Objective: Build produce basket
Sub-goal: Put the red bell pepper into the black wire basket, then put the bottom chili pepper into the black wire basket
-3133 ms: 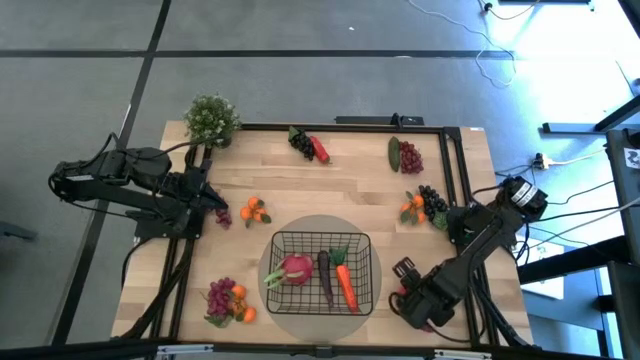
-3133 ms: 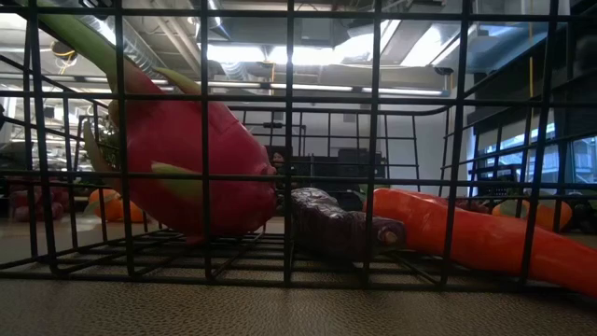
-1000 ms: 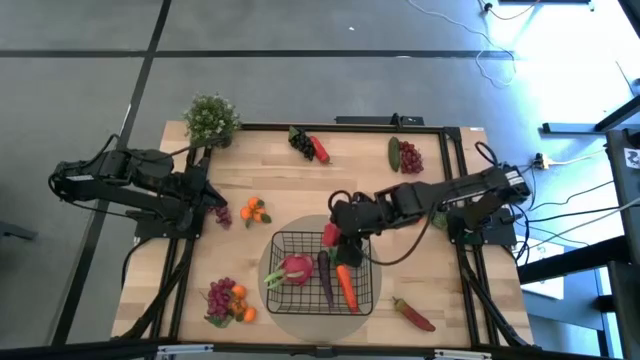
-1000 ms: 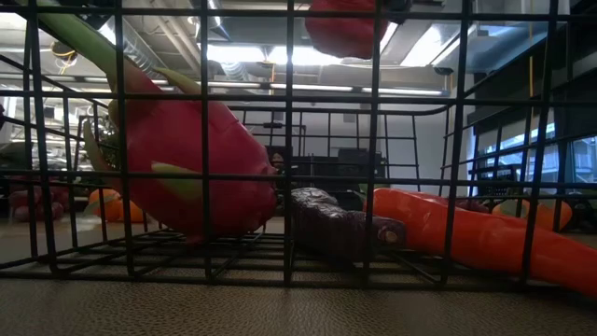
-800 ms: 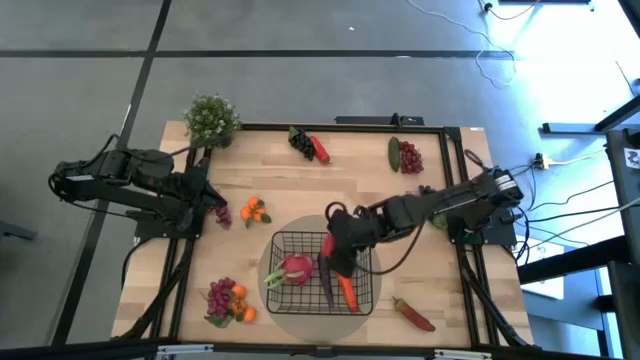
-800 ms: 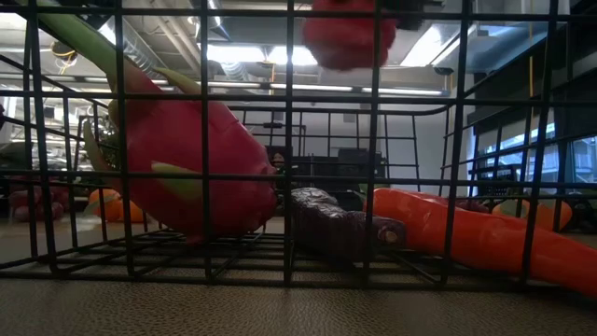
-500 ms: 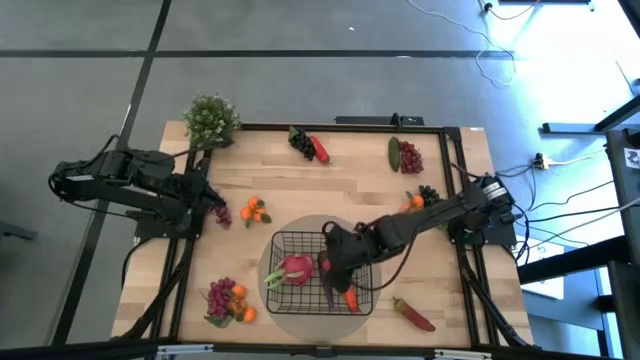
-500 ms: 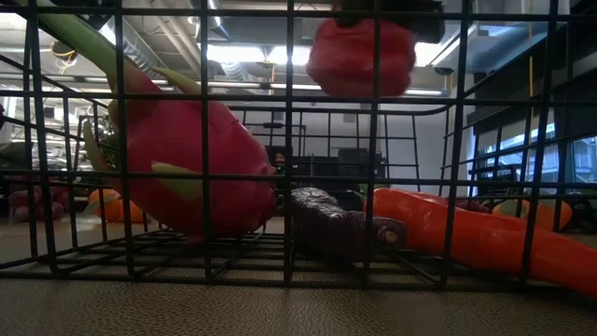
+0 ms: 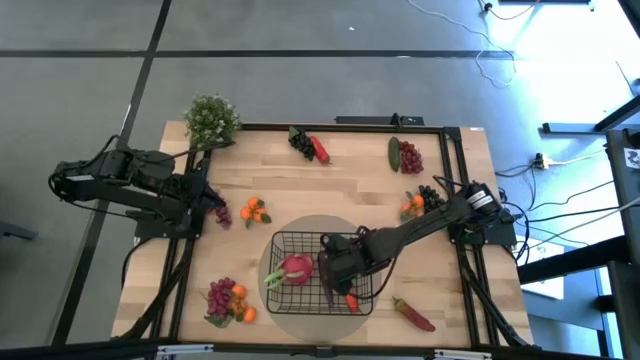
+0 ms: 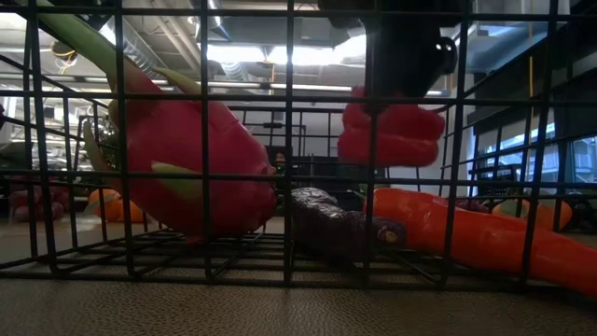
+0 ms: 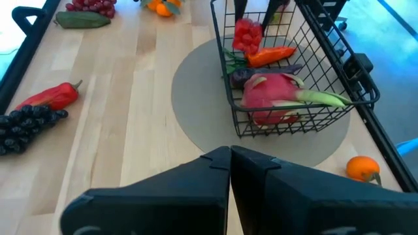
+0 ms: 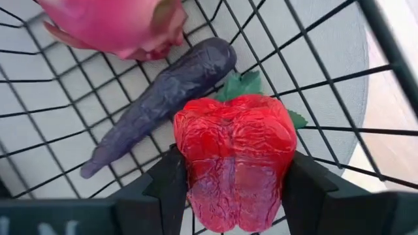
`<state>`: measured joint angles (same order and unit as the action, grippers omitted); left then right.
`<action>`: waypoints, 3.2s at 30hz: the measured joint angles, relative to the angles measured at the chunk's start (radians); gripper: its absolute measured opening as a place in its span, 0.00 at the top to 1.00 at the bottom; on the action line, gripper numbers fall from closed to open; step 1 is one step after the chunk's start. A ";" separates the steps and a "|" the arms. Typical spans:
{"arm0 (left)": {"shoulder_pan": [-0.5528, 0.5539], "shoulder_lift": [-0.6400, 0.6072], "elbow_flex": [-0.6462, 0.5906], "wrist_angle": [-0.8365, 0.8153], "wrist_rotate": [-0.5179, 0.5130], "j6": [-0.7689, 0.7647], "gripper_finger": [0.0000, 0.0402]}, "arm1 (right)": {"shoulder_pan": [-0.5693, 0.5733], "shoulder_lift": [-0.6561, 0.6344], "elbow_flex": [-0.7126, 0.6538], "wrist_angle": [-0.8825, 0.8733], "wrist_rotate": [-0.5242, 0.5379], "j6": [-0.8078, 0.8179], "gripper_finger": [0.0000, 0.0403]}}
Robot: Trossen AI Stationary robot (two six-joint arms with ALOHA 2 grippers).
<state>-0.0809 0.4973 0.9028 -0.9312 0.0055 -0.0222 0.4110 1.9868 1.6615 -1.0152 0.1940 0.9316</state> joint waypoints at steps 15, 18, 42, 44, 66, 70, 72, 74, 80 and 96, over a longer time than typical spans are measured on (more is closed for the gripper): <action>0.000 0.000 0.000 0.000 -0.002 -0.001 1.00 | -0.002 0.007 0.000 -0.005 -0.004 -0.019 0.34; 0.000 0.000 0.000 0.000 -0.002 -0.001 1.00 | -0.002 0.007 0.000 0.000 -0.004 -0.028 0.33; 0.000 0.000 0.000 -0.004 -0.001 -0.001 1.00 | -0.002 -0.024 0.216 -0.185 0.128 -0.067 0.32; 0.000 0.000 0.000 -0.004 -0.001 -0.001 1.00 | -0.002 -0.025 0.260 -0.255 0.157 -0.044 0.32; 0.000 0.000 0.000 -0.016 0.000 -0.028 1.00 | 0.168 -0.125 0.447 -0.547 0.013 0.294 0.32; 0.000 0.000 0.000 -0.016 0.000 -0.028 1.00 | 0.209 -0.112 0.446 -0.548 -0.109 0.483 0.32; 0.000 0.000 0.000 -0.016 0.000 -0.028 1.00 | 0.232 -0.111 0.446 -0.546 -0.142 0.551 0.32; 0.000 0.000 0.000 -0.016 0.000 -0.028 1.00 | 0.255 -0.108 0.446 -0.532 -0.142 0.611 0.32; 0.000 0.000 0.000 0.037 0.040 -0.006 1.00 | 0.297 -0.080 0.446 -0.538 -0.149 0.743 0.32; -0.001 0.000 0.000 0.165 0.223 0.057 1.00 | 0.297 -0.016 0.166 -0.408 -0.413 0.735 0.32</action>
<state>-0.0818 0.4973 0.9028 -0.7662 0.2285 0.0350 0.7078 1.9705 1.8276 -1.4227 -0.2187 1.6665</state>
